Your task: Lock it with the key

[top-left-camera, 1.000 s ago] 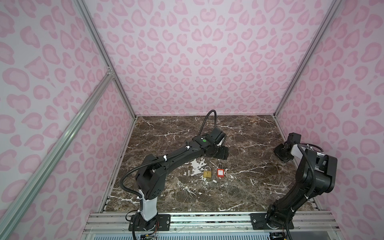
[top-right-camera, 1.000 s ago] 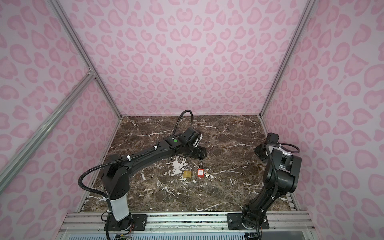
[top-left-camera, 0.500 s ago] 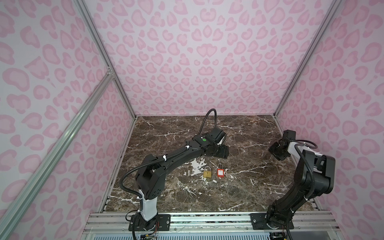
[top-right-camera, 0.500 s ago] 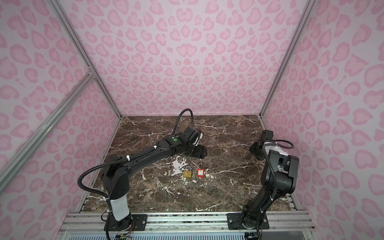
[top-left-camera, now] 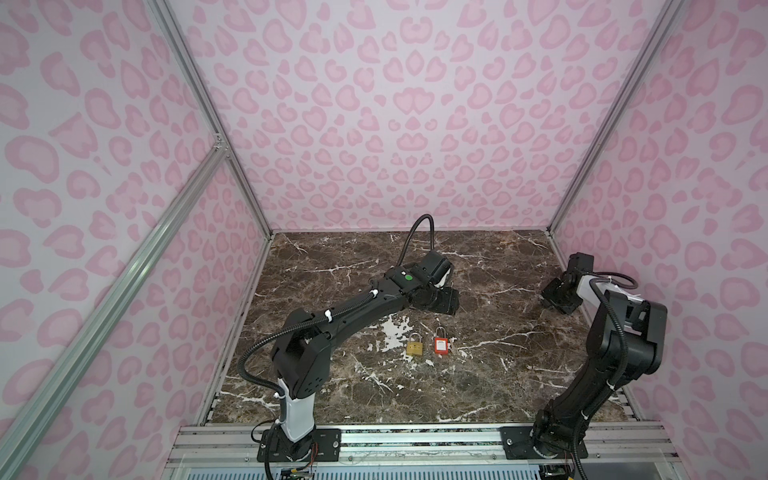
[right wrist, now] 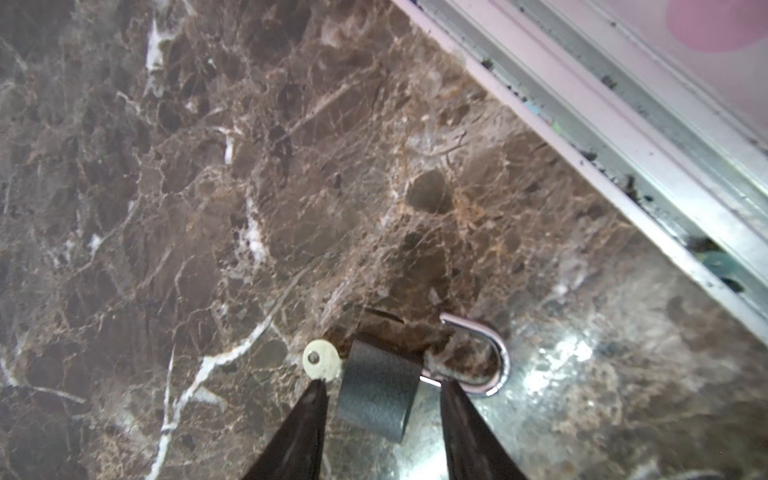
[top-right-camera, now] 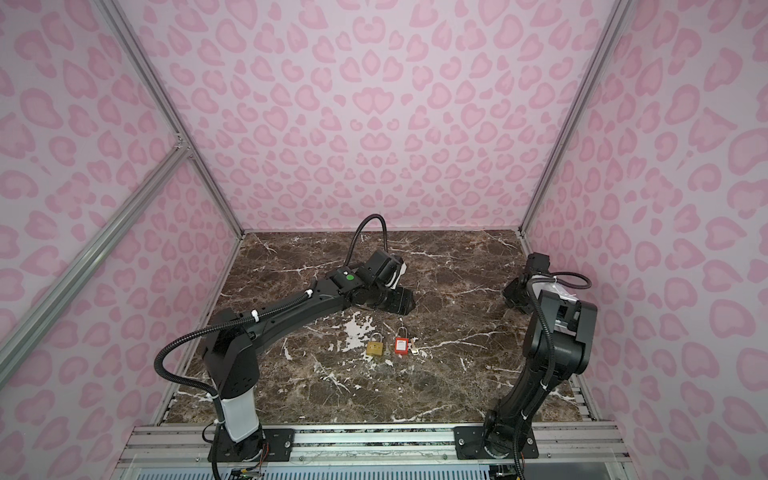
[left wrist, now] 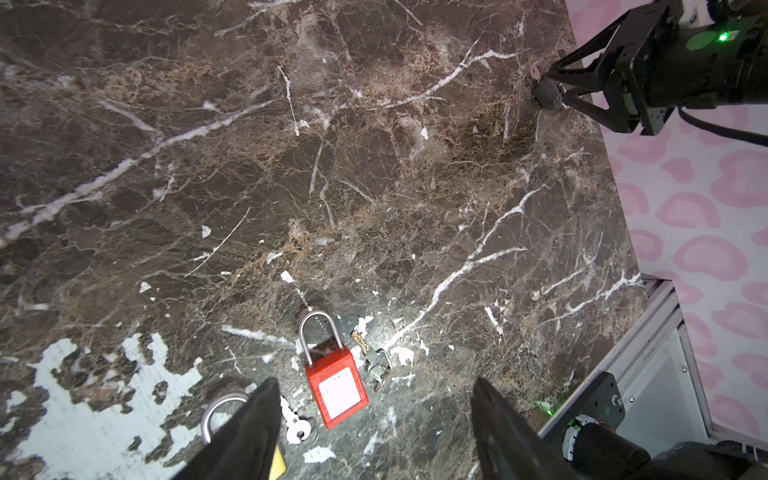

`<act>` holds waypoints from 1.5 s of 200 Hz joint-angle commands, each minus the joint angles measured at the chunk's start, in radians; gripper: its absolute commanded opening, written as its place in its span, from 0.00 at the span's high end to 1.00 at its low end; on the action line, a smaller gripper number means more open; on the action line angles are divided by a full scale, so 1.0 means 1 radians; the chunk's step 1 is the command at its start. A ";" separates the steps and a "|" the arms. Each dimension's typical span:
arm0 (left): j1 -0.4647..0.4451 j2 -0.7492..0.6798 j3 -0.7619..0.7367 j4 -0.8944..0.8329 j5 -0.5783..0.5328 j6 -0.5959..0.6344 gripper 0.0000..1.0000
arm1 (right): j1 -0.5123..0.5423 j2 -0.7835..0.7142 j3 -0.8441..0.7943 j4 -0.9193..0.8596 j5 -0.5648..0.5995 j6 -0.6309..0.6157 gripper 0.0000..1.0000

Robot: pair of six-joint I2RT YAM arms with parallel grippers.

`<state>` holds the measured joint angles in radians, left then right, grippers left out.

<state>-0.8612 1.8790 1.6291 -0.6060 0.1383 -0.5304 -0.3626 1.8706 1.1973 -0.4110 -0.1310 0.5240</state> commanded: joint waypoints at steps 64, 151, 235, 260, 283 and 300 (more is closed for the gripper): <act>0.001 -0.011 -0.005 -0.020 -0.007 0.009 0.26 | -0.017 0.065 0.031 -0.006 0.013 -0.025 0.53; 0.028 -0.025 -0.016 -0.010 0.028 0.006 0.26 | 0.068 0.142 0.050 -0.092 -0.108 -0.036 0.54; 0.078 -0.116 -0.141 0.012 -0.002 0.010 0.26 | 0.335 0.194 0.087 -0.168 -0.212 -0.064 0.57; 0.080 -0.147 -0.188 0.026 -0.017 0.001 0.26 | 0.411 0.169 0.078 -0.184 -0.216 -0.080 0.57; 0.087 -0.171 -0.215 0.029 -0.029 0.001 0.26 | 0.462 0.127 0.060 -0.210 -0.218 -0.083 0.57; 0.092 -0.179 -0.223 0.028 -0.030 0.004 0.26 | 0.498 0.100 0.034 -0.215 -0.243 -0.097 0.57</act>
<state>-0.7780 1.7210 1.4178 -0.5972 0.1280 -0.5240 0.0975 1.9724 1.2716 -0.4156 -0.3485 0.4480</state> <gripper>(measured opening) 0.738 0.428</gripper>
